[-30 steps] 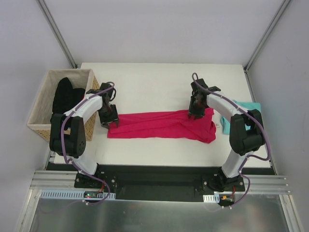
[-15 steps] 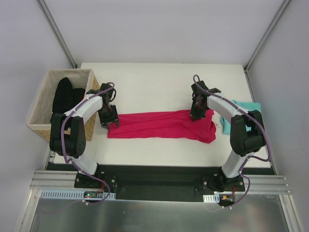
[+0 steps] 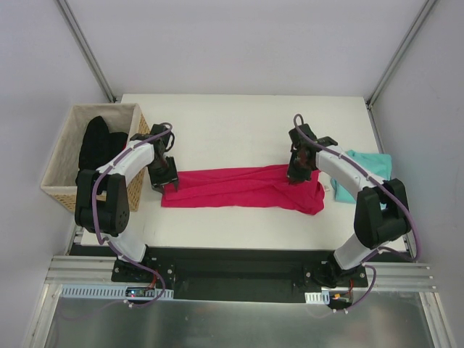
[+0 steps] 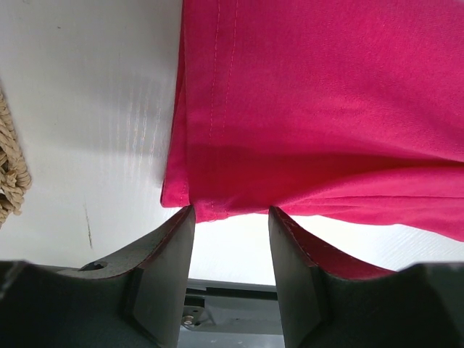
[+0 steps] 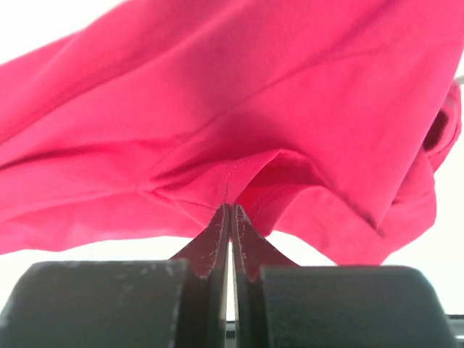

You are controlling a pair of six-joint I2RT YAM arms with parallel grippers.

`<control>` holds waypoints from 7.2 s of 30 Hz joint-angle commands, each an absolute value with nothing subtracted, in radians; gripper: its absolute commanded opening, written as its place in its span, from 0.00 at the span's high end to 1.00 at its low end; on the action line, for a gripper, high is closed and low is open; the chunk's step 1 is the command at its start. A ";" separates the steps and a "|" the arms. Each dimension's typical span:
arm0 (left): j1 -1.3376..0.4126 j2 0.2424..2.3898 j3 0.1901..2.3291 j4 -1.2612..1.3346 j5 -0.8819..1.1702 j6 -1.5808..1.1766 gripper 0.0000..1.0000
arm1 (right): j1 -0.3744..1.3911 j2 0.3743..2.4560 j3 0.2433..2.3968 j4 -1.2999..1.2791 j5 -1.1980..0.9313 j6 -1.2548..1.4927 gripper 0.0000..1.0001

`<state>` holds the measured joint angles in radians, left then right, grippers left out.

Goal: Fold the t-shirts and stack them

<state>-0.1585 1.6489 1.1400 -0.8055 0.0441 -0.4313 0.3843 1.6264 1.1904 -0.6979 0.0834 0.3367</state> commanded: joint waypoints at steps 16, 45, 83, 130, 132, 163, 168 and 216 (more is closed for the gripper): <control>-0.170 1.629 1.160 -0.818 0.023 -0.439 0.55 | 0.446 1.529 1.247 -0.939 0.104 0.380 0.99; -0.169 1.620 1.175 -0.825 0.005 -0.434 0.55 | 0.460 1.585 1.364 -1.040 0.198 0.368 0.60; -0.084 1.454 1.269 -0.914 -0.064 -0.423 0.53 | 0.152 1.701 1.204 -0.442 -0.327 0.445 0.76; -0.064 1.315 1.318 -0.973 -0.126 -0.451 0.53 | 0.163 1.715 1.167 -0.595 -0.074 0.541 0.99; -0.064 1.319 1.327 -0.974 -0.126 -0.440 0.55 | 0.164 1.721 1.167 -0.595 -0.064 0.541 0.99; -0.025 1.365 1.462 -1.029 -0.129 -0.402 0.55 | 0.127 1.937 1.390 -0.773 0.132 0.594 0.99; -0.021 1.368 1.494 -1.045 -0.129 -0.408 0.54 | 0.115 1.985 1.436 -0.790 0.133 0.574 0.99; -0.006 1.410 1.565 -1.094 -0.121 -0.361 0.54 | 0.206 2.373 2.137 -0.785 0.046 -0.032 0.99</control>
